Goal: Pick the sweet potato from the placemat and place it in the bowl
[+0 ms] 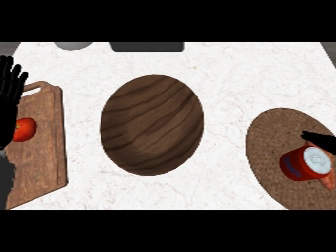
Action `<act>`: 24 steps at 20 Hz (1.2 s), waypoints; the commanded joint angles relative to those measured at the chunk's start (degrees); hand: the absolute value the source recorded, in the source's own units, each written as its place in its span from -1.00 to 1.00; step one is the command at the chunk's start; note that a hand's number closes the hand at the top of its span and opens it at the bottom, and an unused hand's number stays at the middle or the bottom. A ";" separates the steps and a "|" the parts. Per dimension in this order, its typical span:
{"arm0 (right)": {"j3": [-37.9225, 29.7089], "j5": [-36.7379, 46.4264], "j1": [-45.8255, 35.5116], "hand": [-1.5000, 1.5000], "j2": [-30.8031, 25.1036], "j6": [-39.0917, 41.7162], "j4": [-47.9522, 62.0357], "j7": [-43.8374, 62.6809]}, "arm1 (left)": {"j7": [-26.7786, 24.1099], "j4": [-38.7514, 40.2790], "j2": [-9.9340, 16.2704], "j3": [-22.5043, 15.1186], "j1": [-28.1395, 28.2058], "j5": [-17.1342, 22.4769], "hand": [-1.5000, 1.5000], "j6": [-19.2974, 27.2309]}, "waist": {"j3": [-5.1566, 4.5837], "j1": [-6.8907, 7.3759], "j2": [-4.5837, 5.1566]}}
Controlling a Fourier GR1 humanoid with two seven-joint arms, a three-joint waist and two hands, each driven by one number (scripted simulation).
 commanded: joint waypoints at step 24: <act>3.04 9.93 -37.42 1.00 -1.54 -12.07 23.96 -13.05 | 0.08 0.43 -3.65 -4.13 -6.72 -1.62 0.00 -1.80 | 0.41 8.96 3.31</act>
